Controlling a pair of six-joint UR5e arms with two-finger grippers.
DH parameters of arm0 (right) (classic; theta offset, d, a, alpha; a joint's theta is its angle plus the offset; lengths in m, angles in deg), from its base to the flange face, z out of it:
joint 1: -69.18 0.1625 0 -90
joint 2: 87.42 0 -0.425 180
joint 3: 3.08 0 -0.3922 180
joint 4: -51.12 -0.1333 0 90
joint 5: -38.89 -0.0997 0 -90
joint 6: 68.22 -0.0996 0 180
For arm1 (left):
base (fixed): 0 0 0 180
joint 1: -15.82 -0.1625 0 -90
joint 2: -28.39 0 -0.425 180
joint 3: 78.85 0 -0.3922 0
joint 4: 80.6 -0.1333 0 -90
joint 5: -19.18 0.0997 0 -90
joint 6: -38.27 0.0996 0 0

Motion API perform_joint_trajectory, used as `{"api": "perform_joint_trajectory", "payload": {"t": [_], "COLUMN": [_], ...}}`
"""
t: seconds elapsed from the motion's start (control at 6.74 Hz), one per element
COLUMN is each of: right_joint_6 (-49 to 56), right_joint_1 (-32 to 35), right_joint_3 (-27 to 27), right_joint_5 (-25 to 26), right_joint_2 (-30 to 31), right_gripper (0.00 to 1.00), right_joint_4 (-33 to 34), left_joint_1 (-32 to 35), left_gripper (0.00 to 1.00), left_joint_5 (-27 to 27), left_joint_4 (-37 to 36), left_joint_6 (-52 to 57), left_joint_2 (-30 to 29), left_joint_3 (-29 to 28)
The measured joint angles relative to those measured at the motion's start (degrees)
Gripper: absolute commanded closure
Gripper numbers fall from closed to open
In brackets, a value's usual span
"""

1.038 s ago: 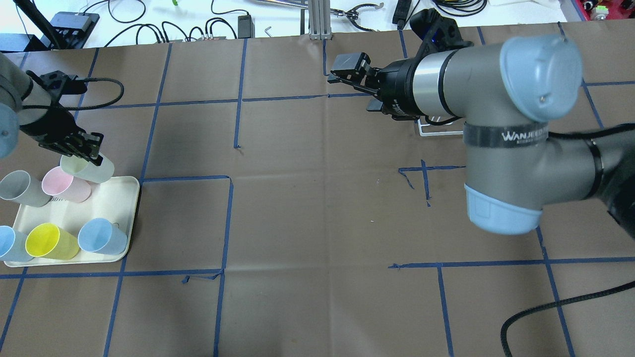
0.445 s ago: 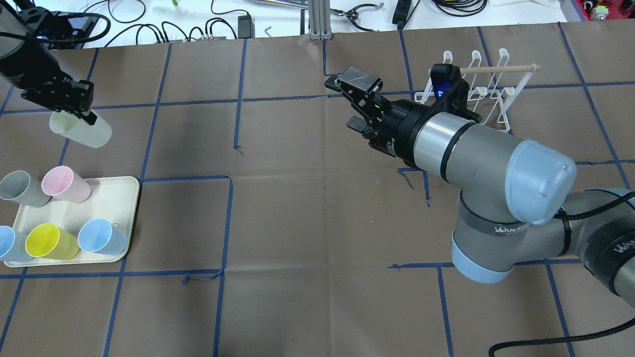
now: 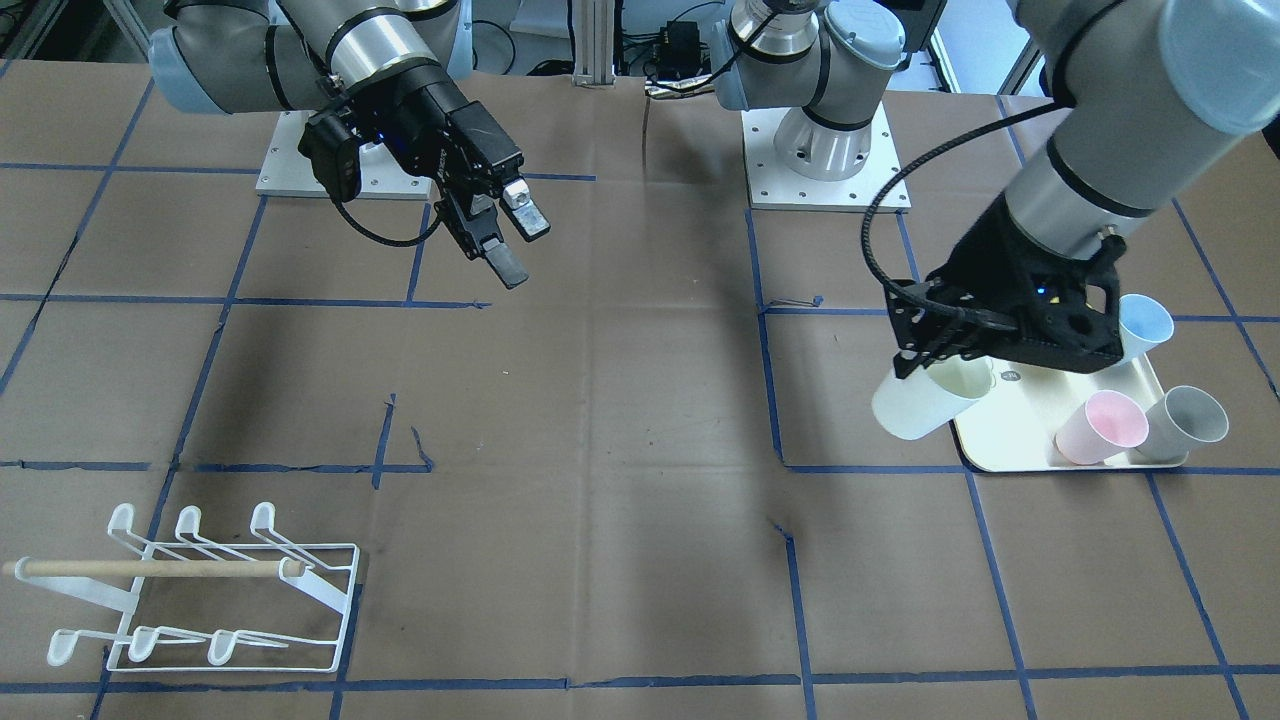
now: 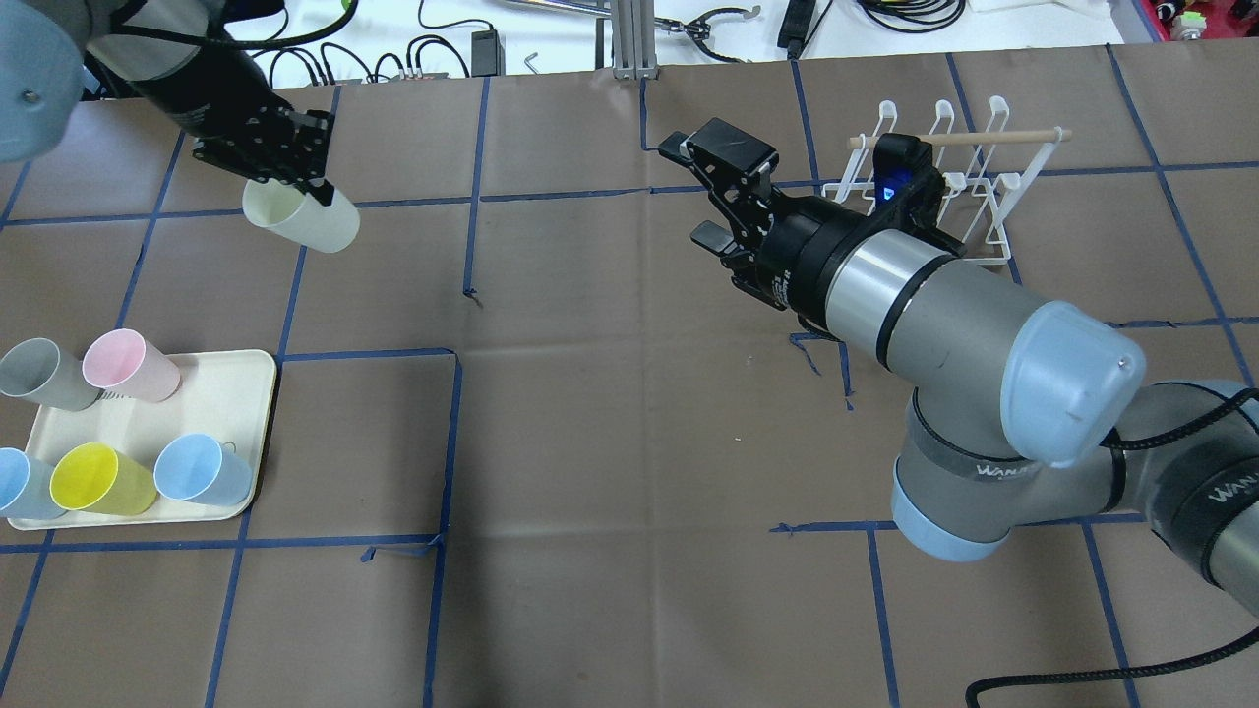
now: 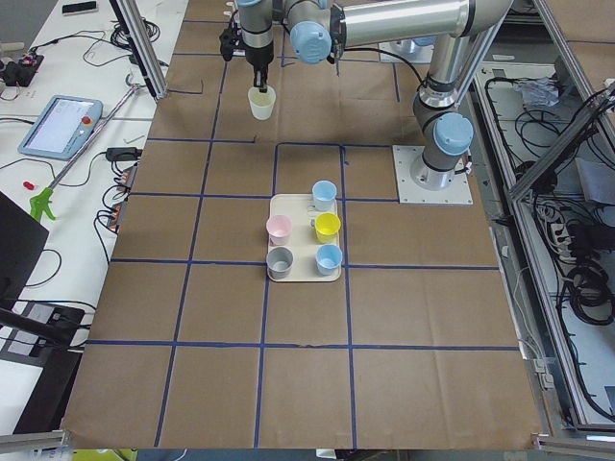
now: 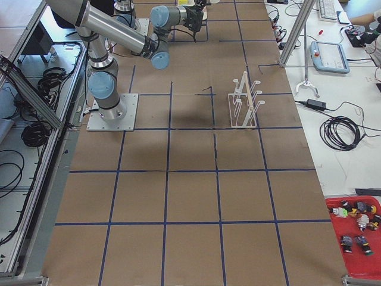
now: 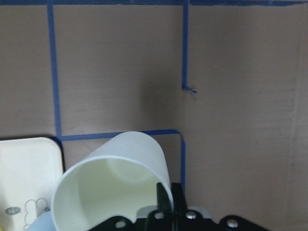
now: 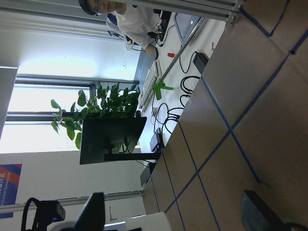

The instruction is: Transfer IKEA cup to right arm and place on rack

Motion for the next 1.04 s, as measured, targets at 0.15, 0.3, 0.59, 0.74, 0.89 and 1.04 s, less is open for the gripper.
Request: {"api": "perform_joint_trajectory", "payload": {"t": [0.15,0.3,0.59,0.74,0.89,1.04], "right_joint_6": [-1.31,-1.87,-1.99,-2.37,-4.67,-9.94], "right_joint_1": [-0.02,-0.01,0.29,0.51,0.62,0.71], "right_joint_3": [0.09,0.16,0.42,0.69,0.87,0.92], "right_joint_5": [1.5,2.73,5.15,5.32,5.3,5.21], "right_joint_2": [0.07,0.09,-0.27,-0.29,-0.29,-0.32], "right_gripper": [0.0,0.0,0.0,0.0,0.0,0.0], "right_joint_4": [1.49,2.14,0.76,-1.51,-3.12,-3.83], "left_joint_1": [2.14,3.22,3.83,3.87,3.89,3.9], "left_gripper": [1.0,1.0,0.99,0.99,1.0,1.0], "left_joint_5": [-5.43,-11.56,-21.27,-25.59,-30.05,-33.67], "left_joint_4": [-5.77,-13.24,-31.9,-44.39,-58.5,-67.58], "left_joint_6": [0.84,2.67,4.98,5.15,4.87,4.67], "left_joint_2": [1.48,3.72,9.42,10.88,10.77,10.15], "left_joint_3": [1.75,5.21,17.85,25.22,32.19,36.56]}}
